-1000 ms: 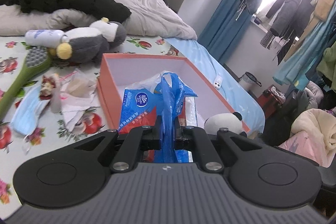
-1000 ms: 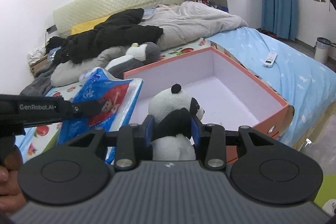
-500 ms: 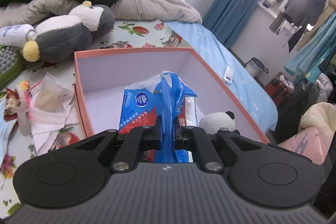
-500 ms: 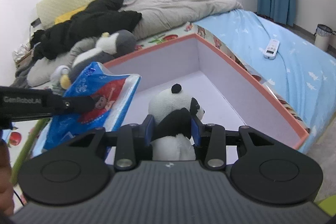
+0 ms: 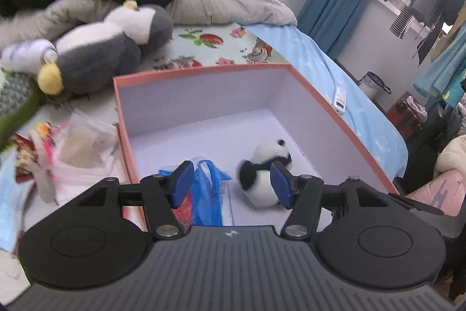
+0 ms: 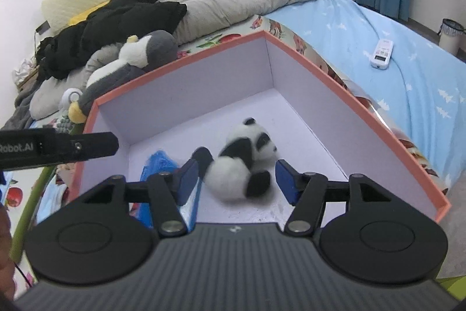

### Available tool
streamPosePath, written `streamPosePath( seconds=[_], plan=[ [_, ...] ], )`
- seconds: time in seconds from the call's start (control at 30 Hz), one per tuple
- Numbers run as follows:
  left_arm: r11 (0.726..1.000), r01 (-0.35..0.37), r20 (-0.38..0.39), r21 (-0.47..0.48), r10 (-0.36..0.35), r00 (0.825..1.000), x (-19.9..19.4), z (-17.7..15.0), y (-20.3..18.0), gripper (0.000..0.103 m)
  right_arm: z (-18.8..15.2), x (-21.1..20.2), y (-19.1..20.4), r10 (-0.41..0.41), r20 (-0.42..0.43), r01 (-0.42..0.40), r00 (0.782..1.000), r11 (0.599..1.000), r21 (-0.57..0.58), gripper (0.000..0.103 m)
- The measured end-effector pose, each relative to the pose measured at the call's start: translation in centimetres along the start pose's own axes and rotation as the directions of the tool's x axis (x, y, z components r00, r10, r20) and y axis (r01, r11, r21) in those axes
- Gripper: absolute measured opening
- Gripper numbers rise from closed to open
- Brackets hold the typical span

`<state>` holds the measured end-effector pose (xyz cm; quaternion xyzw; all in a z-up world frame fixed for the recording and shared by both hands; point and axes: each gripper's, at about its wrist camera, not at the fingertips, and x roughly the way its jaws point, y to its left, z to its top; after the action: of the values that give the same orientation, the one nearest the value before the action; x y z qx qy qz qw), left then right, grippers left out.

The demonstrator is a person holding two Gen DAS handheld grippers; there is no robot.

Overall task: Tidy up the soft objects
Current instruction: 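Open both grippers to drop the tissue pack and panda into the box, then withdraw both tools from the box toward the face mask and wrappers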

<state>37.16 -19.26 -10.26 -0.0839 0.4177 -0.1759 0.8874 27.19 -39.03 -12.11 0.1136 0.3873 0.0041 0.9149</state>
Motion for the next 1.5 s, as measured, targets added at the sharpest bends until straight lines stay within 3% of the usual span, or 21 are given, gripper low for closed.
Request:
streamPosePath(
  seconds=[0.27, 0.87, 0.97, 1.13, 1.27, 1.5],
  plan=[
    [1.0, -0.024, 0.066, 0.018, 0.023, 0.998, -7.4, -1.2, -0.6, 0.064, -0.2, -5.8, 2.5, 0.023, 0.069, -0.021, 0.997, 0.999, -0.026, 0.062],
    [0.999, -0.053, 0.199, -0.012, 0.054, 0.978, -25.2, -7.3, 0.7, 0.064, -3.8, -18.7, 9.1, 0.114, 0.161, -0.095, 0.98, 0.988, -0.123, 0.062],
    [0.993, -0.113, 0.178, -0.016, 0.114, 0.977, -26.9, -8.3, 1.2, 0.073, -4.6, -20.4, 10.4, 0.133, 0.173, -0.109, 0.976, 0.983, -0.146, 0.062],
    [0.988, -0.153, 0.143, -0.036, 0.156, 0.977, -29.9, -10.7, 3.1, 0.091, -5.8, -22.0, 12.3, 0.167, 0.164, -0.138, 0.972, 0.975, -0.175, 0.062],
    [0.989, -0.128, 0.09, -0.076, 0.135, 0.987, -32.1, -11.1, 4.6, 0.096, -6.5, -21.8, 14.0, 0.184, 0.146, -0.152, 0.972, 0.967, -0.206, 0.062],
    [0.969, -0.219, 0.04, -0.116, 0.225, 0.974, -36.9, -9.6, 5.0, 0.102, -6.8, -19.9, 16.5, 0.216, 0.096, -0.189, 0.972, 0.955, -0.227, 0.062]
  ],
)
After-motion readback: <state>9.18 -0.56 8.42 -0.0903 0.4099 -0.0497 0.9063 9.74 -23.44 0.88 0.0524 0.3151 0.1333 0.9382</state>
